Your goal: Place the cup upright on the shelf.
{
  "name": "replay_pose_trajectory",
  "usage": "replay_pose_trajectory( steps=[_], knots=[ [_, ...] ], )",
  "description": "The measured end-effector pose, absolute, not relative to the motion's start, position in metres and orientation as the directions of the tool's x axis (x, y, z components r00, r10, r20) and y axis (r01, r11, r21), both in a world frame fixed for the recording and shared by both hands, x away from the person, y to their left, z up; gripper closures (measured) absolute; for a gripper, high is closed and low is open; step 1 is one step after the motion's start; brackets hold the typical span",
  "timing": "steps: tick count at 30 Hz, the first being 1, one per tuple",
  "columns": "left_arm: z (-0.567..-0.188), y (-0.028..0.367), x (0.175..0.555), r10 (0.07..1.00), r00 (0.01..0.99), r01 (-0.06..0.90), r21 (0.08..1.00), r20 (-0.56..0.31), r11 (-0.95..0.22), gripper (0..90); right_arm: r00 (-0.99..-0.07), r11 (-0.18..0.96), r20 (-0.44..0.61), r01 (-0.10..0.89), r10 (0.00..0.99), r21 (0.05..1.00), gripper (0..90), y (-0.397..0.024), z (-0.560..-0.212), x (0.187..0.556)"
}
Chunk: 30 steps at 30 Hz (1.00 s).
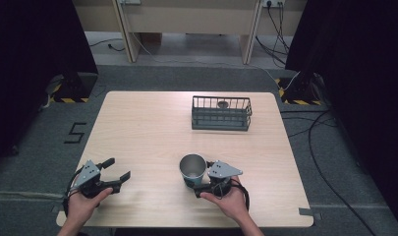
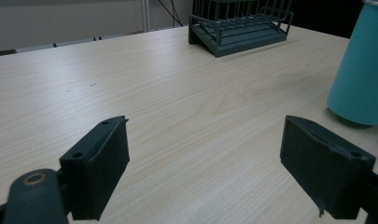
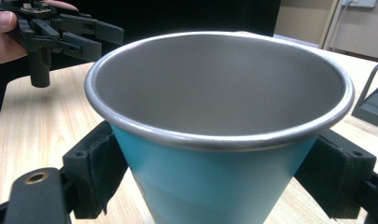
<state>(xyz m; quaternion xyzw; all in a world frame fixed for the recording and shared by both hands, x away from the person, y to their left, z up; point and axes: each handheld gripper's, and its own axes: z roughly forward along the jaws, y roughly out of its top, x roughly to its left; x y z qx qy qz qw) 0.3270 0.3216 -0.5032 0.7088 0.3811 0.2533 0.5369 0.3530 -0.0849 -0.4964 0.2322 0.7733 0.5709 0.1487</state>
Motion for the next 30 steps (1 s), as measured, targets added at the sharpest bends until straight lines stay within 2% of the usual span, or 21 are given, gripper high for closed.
replay_pose_trajectory(
  steps=[30],
  knots=[
    [-0.503, 0.322, 0.327, 0.813, 0.581, 0.267, 0.954, -0.048, -0.135, 15.1, -0.798, 0.161, 0.053, 0.186, 0.600, 0.969, 17.2, -0.103, -0.484, 0.360]
  ],
)
